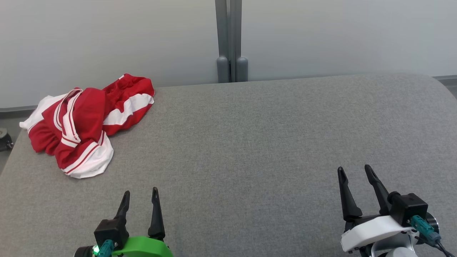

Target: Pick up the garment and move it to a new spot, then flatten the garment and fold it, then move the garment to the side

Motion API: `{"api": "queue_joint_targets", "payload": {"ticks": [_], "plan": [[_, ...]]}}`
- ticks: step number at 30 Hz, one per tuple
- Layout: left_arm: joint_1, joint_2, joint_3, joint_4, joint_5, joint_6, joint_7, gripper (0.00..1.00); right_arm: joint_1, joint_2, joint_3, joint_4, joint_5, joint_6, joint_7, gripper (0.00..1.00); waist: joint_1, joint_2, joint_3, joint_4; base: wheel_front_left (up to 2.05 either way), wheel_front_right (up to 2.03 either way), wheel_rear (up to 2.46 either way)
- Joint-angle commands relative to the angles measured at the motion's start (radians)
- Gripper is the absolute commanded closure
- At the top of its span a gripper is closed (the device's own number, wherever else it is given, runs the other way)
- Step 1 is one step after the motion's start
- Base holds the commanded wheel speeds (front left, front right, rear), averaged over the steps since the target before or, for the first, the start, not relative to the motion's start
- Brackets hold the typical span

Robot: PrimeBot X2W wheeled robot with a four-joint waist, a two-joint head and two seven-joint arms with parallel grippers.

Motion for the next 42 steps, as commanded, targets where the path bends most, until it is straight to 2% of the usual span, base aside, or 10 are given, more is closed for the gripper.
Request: {"api": "queue_joint_targets", "payload": {"ticks": [1,12,34,38,42], "plan": [[0.016,0.007,-0.002,-0.001,0.022,0.007,-0.010,0.00,-0.009,-0.005,0.003,-0.001,-0.023,0.000,-0.009,0.00,0.0000,-0.0001,-0.002,0.000,0.00,0.00,0.00],[0.028,0.008,-0.017,0.005,0.071,0.015,-0.029,0.00,0.008,-0.005,0.006,-0.002,-0.093,0.000,-0.028,0.00,0.0000,-0.0001,-0.013,-0.004,0.00,0.00,0.00],[0.017,0.008,-0.017,0.022,0.051,0.014,-0.026,0.00,0.013,-0.005,-0.005,0.006,-0.077,0.000,-0.026,0.00,0.0000,-0.0001,-0.009,-0.002,0.00,0.00,0.00],[0.009,0.008,-0.020,0.025,0.053,0.013,-0.026,0.00,0.019,-0.005,-0.012,0.003,-0.075,0.000,-0.026,0.00,0.0000,-0.0001,-0.009,0.012,0.00,0.00,0.00],[-0.002,0.008,-0.019,0.028,0.062,0.011,-0.026,0.00,0.026,-0.005,-0.014,0.003,-0.070,0.000,-0.026,0.00,0.0000,-0.0001,-0.011,0.056,0.00,0.00,0.00]]}}
